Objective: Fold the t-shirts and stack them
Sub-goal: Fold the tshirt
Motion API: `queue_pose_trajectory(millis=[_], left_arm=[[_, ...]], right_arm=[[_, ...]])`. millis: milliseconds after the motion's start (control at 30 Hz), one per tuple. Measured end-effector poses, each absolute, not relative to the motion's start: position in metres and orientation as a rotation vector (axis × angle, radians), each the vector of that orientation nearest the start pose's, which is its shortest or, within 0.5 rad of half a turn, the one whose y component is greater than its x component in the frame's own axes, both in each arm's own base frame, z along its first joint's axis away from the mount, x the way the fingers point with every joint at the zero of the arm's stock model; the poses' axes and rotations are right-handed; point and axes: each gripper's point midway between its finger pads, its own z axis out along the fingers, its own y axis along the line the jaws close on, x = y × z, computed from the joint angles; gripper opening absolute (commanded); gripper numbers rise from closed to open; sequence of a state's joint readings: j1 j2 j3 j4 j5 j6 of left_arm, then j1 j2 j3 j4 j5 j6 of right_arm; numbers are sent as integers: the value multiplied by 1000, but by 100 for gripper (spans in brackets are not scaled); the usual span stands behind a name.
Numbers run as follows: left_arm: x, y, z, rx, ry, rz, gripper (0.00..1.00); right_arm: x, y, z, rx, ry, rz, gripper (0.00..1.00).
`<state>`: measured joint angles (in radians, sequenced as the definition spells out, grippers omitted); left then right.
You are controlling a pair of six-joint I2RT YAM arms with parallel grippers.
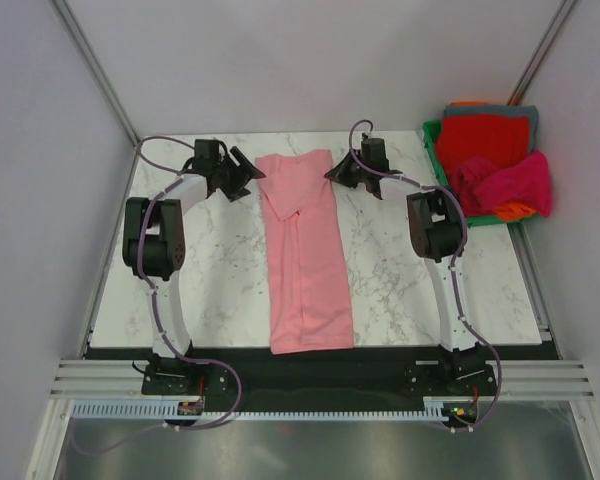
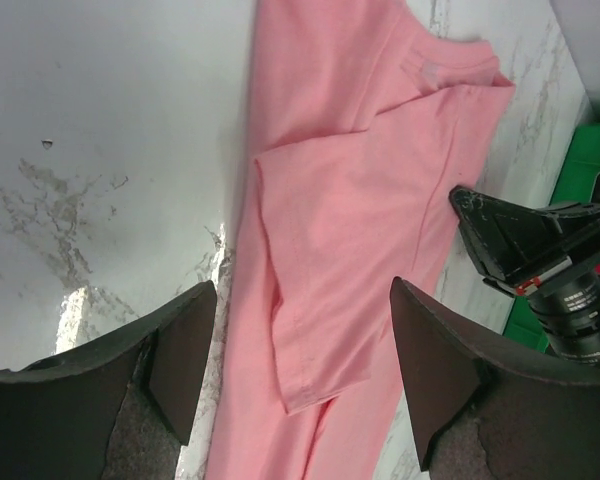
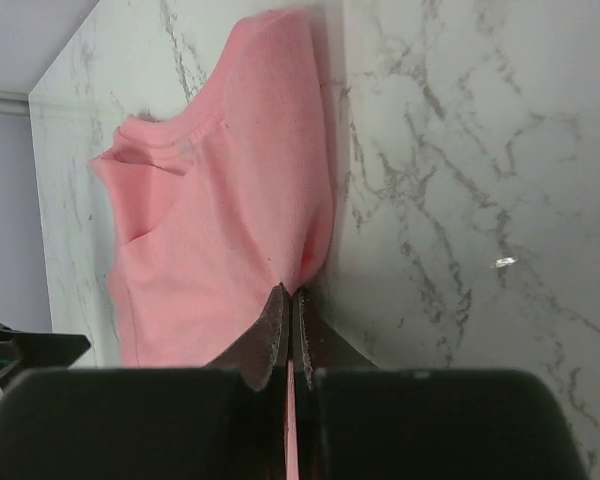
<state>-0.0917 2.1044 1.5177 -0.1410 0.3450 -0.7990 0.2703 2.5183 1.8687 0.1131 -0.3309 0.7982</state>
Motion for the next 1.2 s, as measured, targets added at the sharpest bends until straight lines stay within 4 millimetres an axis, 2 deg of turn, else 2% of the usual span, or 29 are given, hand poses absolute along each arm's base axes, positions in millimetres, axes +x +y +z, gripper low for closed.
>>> queue_pose_trajectory(millis=[100,267,367,400,533,700,867,967,1067,1200], left_arm=[[534,-138,69,-660,2328,-833,77],[539,-147,60,-647,2342,-840,77],[543,-155,63,-625,2337,-852,77],[544,-158,65,-616,2335,-856,77],[547,-166,69,-591,2329,-874,77],[539,-170,68,-585,2344,-874,80],[519,-168,78,-579,2347,-857,80],[503,-170,88,-562,2341,-855,80],[465,-178,88,-529,2371,-817,81],[387,-192,83,-439,2434,-753,81]], right_arm=[[609,243,25,423,2187,960,0],[625,207,26,519,2144,921,2],[631,192,26,559,2125,909,17],[634,189,26,570,2119,909,35],[647,186,35,564,2082,927,45],[639,188,39,534,2094,923,53],[599,186,43,507,2164,886,58],[557,184,42,505,2226,869,59],[517,185,44,500,2274,867,59],[444,191,56,449,2336,834,59]])
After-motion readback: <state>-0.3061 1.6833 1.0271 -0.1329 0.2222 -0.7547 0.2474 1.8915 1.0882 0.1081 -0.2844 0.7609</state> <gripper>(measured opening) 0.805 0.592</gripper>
